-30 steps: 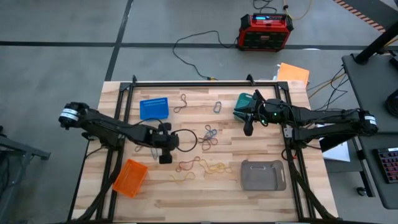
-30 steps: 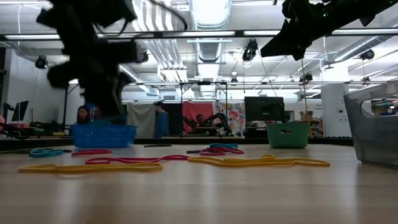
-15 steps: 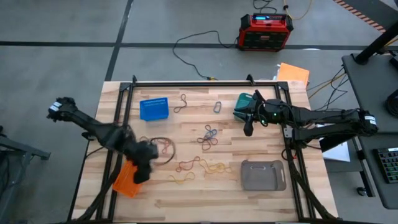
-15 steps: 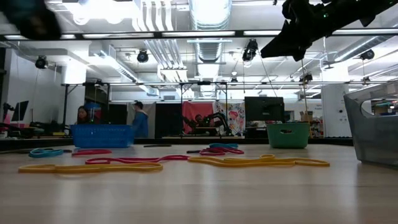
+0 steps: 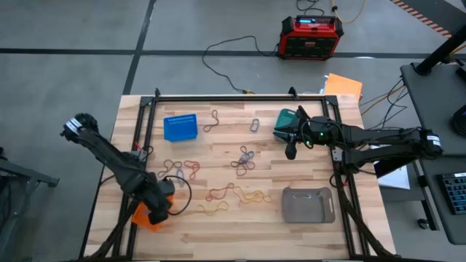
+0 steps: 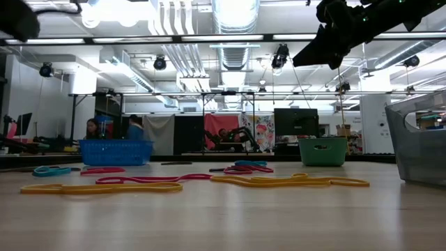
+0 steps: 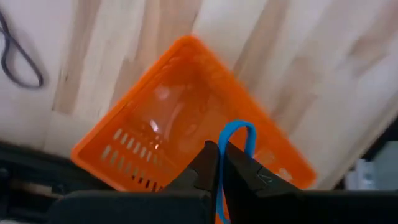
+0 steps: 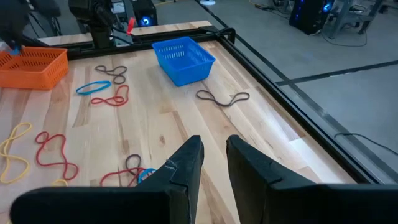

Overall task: Sort rubber bands into baskets
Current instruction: Put the middle left blue rubber band into the orange bin

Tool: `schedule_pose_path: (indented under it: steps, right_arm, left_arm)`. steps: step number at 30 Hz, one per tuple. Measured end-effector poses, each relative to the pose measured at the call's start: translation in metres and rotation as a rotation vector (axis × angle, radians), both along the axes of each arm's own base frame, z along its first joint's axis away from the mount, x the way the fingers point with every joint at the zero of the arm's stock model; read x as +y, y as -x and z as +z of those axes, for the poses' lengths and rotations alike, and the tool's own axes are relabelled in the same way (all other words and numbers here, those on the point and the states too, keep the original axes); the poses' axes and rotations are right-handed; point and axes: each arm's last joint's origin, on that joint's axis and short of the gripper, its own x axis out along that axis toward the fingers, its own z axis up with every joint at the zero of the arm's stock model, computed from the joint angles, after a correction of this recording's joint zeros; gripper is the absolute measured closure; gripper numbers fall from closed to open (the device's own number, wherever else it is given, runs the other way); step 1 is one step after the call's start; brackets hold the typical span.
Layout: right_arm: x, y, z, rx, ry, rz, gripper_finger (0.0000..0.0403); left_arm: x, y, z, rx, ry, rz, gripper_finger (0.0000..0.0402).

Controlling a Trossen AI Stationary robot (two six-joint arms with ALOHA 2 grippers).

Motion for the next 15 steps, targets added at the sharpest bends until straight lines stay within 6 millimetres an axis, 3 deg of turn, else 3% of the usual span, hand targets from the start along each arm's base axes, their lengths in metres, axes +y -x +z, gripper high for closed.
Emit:
schedule_pose_path:
  steps: [8,15]
  right_arm:
    - [0.000,0.000,0.000,0.004,0.011,0.005,0.0335]
    - [0.000,-0.001,0.002,-0.013,0.017,0.006,0.0335]
  left_arm:
    - [-0.002,-0.001,-0.027,0.132,-0.066,0.047,0.0394]
    - [-0.004,-0.002,-0.030,0.198,-0.119,0.077,0.0339]
